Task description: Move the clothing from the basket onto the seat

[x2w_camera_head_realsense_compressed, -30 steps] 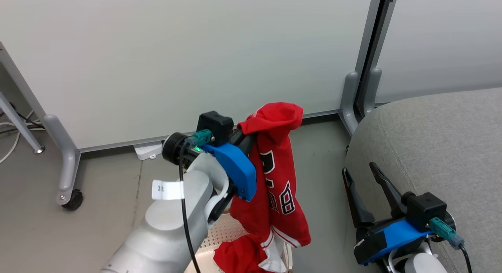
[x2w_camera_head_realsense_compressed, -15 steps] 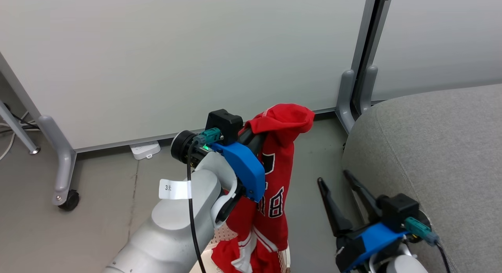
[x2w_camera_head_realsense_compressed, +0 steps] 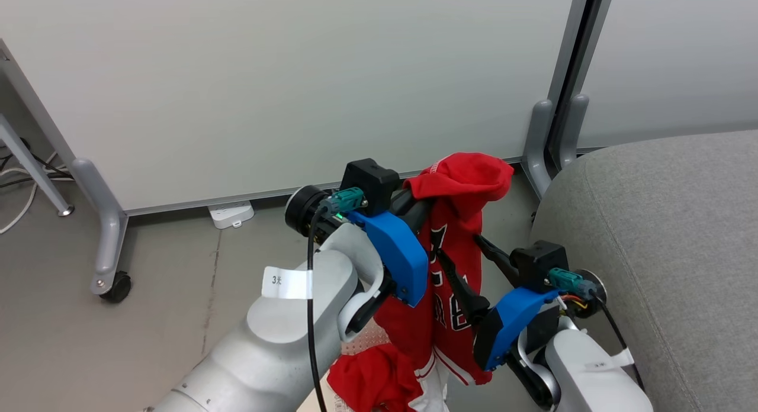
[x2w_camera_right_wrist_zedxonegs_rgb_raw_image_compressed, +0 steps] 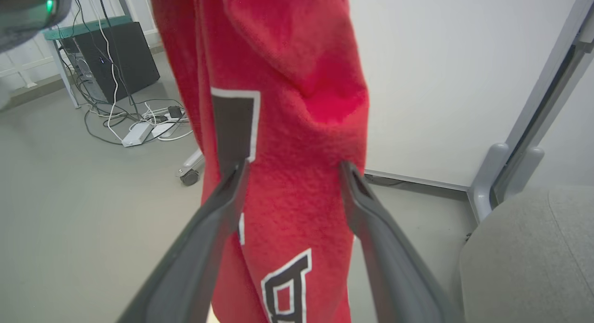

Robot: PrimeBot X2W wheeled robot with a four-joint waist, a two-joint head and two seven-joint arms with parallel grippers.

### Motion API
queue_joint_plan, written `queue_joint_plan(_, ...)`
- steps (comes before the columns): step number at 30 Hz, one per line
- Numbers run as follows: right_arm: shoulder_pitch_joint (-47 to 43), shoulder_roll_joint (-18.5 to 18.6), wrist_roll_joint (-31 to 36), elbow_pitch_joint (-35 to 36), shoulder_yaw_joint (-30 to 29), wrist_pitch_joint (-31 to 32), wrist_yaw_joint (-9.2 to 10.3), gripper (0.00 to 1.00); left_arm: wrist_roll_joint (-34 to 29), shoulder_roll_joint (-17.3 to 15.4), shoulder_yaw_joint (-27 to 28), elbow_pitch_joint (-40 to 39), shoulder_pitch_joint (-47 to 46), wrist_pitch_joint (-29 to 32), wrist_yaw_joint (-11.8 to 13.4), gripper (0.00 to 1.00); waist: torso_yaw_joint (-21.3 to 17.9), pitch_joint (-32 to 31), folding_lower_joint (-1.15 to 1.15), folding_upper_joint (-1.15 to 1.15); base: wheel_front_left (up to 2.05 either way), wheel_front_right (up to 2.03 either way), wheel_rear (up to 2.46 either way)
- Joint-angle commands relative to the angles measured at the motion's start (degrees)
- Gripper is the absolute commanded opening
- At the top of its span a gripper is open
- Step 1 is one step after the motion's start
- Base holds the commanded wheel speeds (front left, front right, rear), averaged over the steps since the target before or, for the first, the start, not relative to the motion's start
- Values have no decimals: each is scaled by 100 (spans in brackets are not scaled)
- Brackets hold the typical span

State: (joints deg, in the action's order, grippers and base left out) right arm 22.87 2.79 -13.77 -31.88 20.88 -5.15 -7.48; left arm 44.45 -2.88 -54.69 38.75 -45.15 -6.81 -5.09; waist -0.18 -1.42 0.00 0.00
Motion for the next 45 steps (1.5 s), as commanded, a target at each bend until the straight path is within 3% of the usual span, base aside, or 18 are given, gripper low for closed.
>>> queue_joint_plan(1,162,18,-126,-86,70,-45,-3,100,34,-2,-51,-32,-84,0,4,0,14,-3,0,0,0,0,0)
queue_joint_plan(10,1011,15,-611,-947,989,-322,-2,100,301,1,-436,-296,-225,60,29,0,80,-51,0,0,0,0,0)
queue_joint_plan(18,1322,15,-1301,-1144,1789,-609,-2,100,476,2,-605,-205,-307,3,92,0,93,-95,0,0,0,0,0)
queue_joint_plan(27,1639,11,-1226,-1767,1599,-885,-2,100,742,2,-774,-260,-325,-6,101,0,106,-122,0,0,0,0,0)
queue_joint_plan(28,1649,11,-1205,-1848,1578,-893,-2,78,762,2,-798,-267,-333,-10,100,0,115,-126,0,0,0,0,0)
queue_joint_plan(29,1659,11,-1187,-1906,1588,-892,-2,27,791,2,-813,-271,-345,-15,102,0,124,-131,0,0,0,0,0)
queue_joint_plan(30,1666,9,-1188,-1946,1608,-897,-3,0,810,2,-823,-272,-357,-22,108,0,133,-137,0,0,0,0,0)
queue_joint_plan(45,1609,11,-1275,-2172,1766,-949,-2,0,998,2,-987,-63,-452,-97,151,0,120,-177,0,0,0,0,0)
